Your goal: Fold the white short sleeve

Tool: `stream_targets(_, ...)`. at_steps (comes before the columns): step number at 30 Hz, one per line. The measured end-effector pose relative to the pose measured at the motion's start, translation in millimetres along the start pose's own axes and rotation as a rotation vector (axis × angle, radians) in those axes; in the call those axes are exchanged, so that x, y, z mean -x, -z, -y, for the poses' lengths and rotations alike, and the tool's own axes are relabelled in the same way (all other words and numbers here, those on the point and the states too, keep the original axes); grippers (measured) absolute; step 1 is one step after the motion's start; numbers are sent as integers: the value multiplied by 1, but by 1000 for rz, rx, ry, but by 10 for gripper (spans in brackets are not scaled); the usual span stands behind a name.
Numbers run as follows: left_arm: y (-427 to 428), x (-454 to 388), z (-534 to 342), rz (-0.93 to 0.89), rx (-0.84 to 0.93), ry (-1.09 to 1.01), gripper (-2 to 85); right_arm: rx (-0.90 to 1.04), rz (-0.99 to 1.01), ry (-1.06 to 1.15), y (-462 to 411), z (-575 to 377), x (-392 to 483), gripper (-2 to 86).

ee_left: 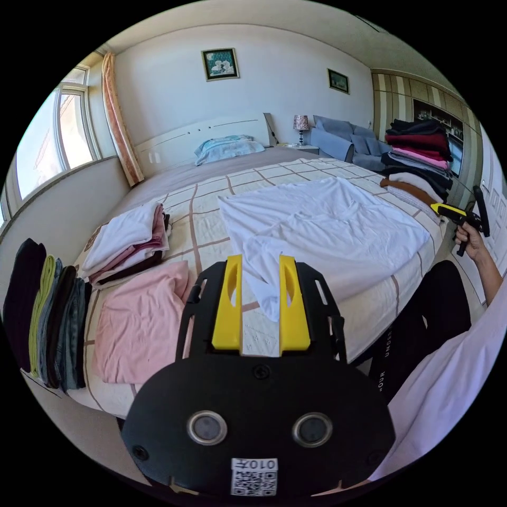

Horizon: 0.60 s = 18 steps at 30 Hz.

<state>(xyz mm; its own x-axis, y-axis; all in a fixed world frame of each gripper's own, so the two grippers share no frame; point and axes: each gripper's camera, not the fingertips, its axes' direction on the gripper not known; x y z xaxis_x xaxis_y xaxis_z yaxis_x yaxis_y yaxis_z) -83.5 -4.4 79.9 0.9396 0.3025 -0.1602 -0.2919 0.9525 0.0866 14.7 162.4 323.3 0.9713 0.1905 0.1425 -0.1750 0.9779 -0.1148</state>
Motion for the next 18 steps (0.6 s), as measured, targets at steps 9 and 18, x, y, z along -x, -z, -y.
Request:
stream_targets(9,114,7,-34,3,-280,51,15,-53,17,-53,42,-42,-15,36)
stream_targets(18,52,27,-36,-112,13,40,86,213,107,-42,-10,-40,-24,111)
